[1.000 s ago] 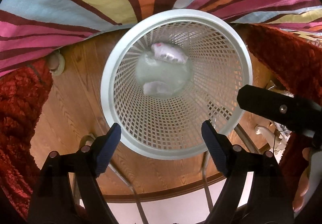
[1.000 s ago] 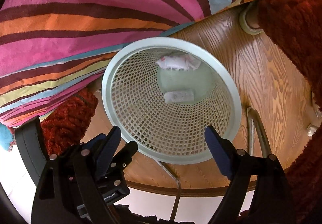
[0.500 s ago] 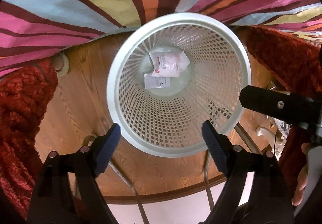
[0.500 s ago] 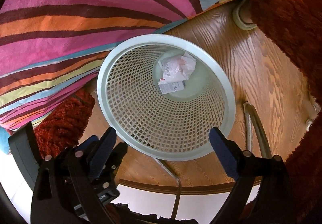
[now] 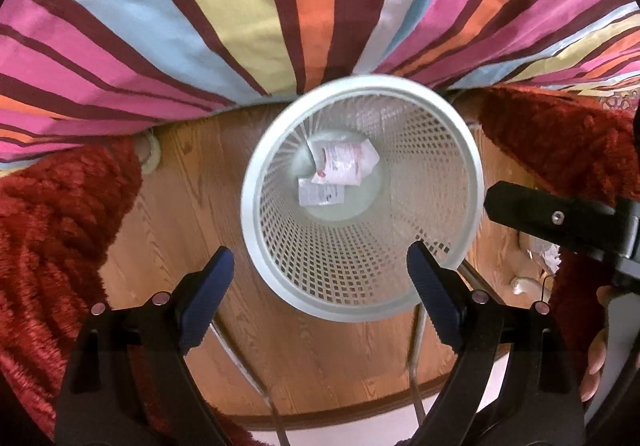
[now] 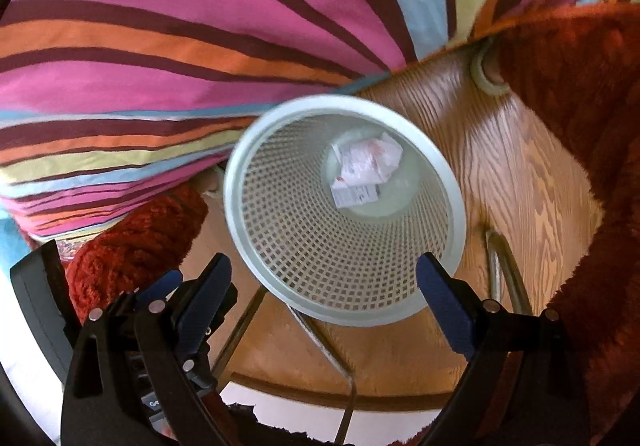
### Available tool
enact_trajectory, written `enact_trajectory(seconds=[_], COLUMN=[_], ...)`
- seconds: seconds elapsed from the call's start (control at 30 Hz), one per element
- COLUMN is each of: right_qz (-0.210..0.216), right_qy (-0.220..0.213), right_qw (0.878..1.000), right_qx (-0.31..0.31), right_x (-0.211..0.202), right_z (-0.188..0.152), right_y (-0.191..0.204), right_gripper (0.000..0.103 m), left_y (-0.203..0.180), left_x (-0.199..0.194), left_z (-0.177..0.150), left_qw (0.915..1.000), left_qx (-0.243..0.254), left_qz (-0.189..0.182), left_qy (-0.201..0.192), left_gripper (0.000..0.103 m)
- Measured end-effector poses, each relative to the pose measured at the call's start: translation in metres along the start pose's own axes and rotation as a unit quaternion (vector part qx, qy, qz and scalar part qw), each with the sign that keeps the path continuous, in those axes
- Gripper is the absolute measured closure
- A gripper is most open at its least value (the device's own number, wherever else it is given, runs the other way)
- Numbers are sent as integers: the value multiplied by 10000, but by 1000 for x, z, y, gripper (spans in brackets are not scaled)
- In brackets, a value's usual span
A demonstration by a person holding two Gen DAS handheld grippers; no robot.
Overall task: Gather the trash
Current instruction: 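Move both open tools back up toward the boxes on the bed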
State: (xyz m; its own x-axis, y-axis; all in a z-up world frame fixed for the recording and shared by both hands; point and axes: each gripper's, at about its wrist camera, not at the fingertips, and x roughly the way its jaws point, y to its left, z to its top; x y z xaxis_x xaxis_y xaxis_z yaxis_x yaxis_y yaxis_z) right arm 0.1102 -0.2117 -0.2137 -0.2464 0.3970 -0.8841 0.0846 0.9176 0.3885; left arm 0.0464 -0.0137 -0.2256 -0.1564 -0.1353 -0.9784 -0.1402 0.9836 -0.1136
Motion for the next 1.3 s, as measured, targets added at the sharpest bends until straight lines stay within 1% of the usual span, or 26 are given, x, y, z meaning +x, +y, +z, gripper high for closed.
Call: enact_trajectory(seconds=[0.13,0.23,0.3,0.33,0.4,0.43,0.5,0.53,0.6,0.67,0.77,0.8,0.83,0.87,0.9,0.97,1.0,1.13,1.23,1.3], right_qz=[80,22,-6,-5,15,11,10,-2,42,75,71,56,97,120,92,-6,-23,130,289,248], right_qy=[-570,-1122,-1524,-1663,-2074,-2228,-2605,-2827,-3103,-3347,-3679,-3790,-3848,-3970,-4109,-4293,-4333,-4283,-4333,-4334], right_qw=[9971,9895,9811,9778,9671,9627,9503,9419,9303,9194,9030,8973,8949,8882,8802,8693,8660,8675,8637,8618], right_qx=[-503,-907,-1194,-1278,-1473,-1536,-1703,-1812,-1957,-2064,-2217,-2263,-2258,-2312,-2372,-2450,-2495,-2526,-2559,-2624], right_x=[-26,-49,-67,-73,-91,-97,-112,-121,-133,-142,-152,-157,-159,-163,-165,-169,-172,-183,-192,-196], right_z=[-6,-10,-12,-13,-16,-18,-21,-24,-28,-32,-38,-39,-41,-42,-43,-43,-42,-29,-23,-18], right_y=[18,31,39,40,44,45,48,51,54,58,68,70,72,72,73,74,74,75,76,80], right_gripper=[14,14,14,14,14,9,8,8,8,8,8,8,8,8,8,8,8,8,8,8], left_y=[-3,-6,-8,-10,-12,-12,-10,-8,-6,-4,-3,-2,-1,2,4,7,8,7,13,17], left_x=[-21,-33,-41,-48,-60,-70,-87,-98,-116,-136,-154,-159,-163,-168,-170,-176,-177,-185,-196,-203], left_z=[-6,-9,-11,-14,-17,-21,-27,-31,-35,-38,-38,-37,-36,-33,-32,-28,-27,-21,-13,-6], left_qw=[9993,9984,9971,9954,9925,9894,9831,9778,9671,9531,9403,9374,9344,9327,9323,9329,9329,9292,9244,9213], left_qx=[120,248,356,437,528,551,539,519,503,490,467,461,443,422,399,348,322,313,290,222], left_qz=[9,80,146,179,214,232,202,191,285,472,572,592,618,597,531,427,418,584,494,419], left_qy=[-355,-509,-660,-828,-1081,-1320,-1735,-2019,-2477,-2950,-3323,-3401,-3479,-3533,-3556,-3560,-3564,-3636,-3770,-3860], left_gripper=[17,17,17,17,17,17,17,17,17,17,17,17,17,17,17,17,17,17,17,17])
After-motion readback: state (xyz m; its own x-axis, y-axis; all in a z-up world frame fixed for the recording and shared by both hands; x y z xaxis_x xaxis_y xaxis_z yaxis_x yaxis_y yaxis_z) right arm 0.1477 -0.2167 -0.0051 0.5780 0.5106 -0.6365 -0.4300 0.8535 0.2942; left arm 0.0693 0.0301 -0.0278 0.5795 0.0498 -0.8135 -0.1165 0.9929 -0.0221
